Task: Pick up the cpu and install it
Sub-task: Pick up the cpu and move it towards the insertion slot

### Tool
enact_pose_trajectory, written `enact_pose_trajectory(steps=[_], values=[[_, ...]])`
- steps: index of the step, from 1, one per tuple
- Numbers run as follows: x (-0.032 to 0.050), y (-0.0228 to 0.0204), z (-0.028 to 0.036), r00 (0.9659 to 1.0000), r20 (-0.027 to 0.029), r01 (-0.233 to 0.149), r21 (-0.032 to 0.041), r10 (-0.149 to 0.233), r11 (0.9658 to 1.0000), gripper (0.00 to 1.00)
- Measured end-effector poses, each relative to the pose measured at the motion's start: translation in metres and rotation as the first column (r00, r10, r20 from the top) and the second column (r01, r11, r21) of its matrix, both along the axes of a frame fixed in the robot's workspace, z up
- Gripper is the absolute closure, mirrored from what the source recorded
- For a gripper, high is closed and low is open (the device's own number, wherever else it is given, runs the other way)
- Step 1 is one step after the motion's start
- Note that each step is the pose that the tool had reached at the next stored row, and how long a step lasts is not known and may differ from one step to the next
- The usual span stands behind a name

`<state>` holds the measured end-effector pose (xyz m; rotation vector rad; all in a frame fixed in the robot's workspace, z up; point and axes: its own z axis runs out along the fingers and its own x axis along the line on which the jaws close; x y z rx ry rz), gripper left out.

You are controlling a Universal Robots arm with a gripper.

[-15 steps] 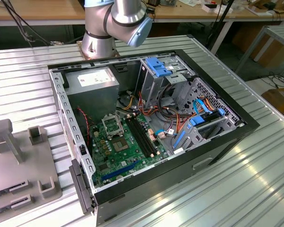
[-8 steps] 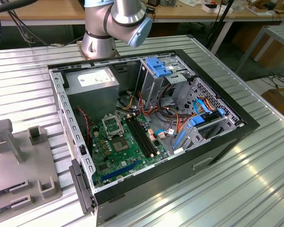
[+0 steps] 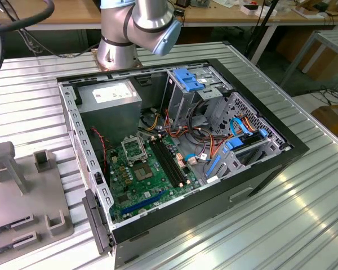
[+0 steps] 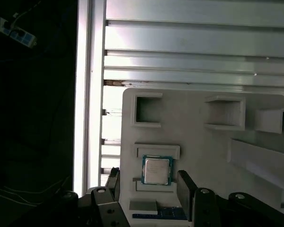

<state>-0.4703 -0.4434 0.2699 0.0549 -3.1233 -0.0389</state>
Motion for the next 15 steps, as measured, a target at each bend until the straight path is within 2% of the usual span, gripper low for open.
enact_pose_trajectory(steps=[5,15], values=[[0.0002,-0.0039,-0.0079,1.0000,0.0001,0.000,-0.0009,0.000,1.0000,0.40],[0.0051,-0.0052,-0.0257,1.0000,0.0001,0.000,-0.0018,0.000,1.0000,0.40]])
